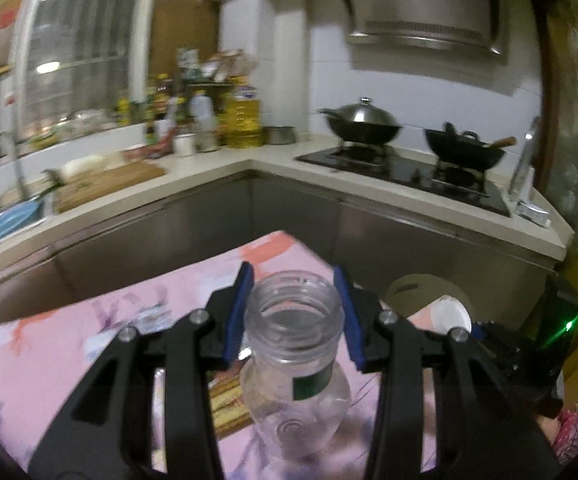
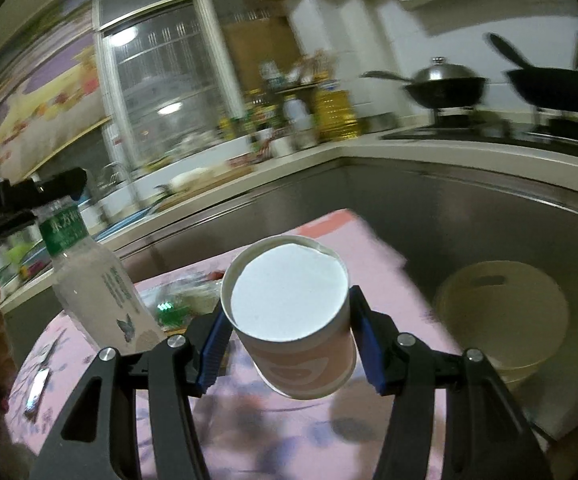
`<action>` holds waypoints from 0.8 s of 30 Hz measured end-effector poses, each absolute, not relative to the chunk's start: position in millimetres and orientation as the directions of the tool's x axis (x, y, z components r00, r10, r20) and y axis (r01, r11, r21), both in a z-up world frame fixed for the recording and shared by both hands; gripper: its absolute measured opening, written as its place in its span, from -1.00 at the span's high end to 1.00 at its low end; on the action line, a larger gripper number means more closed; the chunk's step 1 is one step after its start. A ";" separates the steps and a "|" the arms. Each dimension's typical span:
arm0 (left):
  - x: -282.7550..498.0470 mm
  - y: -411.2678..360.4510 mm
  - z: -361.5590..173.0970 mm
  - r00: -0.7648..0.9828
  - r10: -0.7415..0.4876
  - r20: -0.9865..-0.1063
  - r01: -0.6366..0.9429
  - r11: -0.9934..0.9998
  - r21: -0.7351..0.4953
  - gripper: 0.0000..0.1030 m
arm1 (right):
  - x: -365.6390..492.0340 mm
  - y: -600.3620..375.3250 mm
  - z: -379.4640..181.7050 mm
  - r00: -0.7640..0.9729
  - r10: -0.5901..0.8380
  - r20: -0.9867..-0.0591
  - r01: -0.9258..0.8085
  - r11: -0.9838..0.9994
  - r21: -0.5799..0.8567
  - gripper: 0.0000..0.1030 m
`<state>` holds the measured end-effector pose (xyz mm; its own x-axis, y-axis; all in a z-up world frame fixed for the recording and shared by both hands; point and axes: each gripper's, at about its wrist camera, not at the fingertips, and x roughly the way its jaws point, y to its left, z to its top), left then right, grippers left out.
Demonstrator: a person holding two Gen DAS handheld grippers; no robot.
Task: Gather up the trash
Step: 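Carry the cup with the right tool to the beige bin while the left tool drops the bottle in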
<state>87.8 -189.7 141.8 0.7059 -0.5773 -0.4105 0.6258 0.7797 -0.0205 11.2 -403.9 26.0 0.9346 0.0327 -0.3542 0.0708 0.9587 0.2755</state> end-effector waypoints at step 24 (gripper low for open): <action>138.9 -517.3 53.6 0.453 -0.700 -0.552 0.820 0.570 -0.051 0.23 | 31.2 -624.4 -73.4 0.828 -0.174 -0.533 0.401 0.848 0.346 -0.08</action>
<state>138.9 -517.3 53.6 0.4529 -0.7004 -0.5516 0.8200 0.5701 -0.0507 31.2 -624.4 -73.4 0.8283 -0.1739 -0.5327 0.4007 0.8483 0.3461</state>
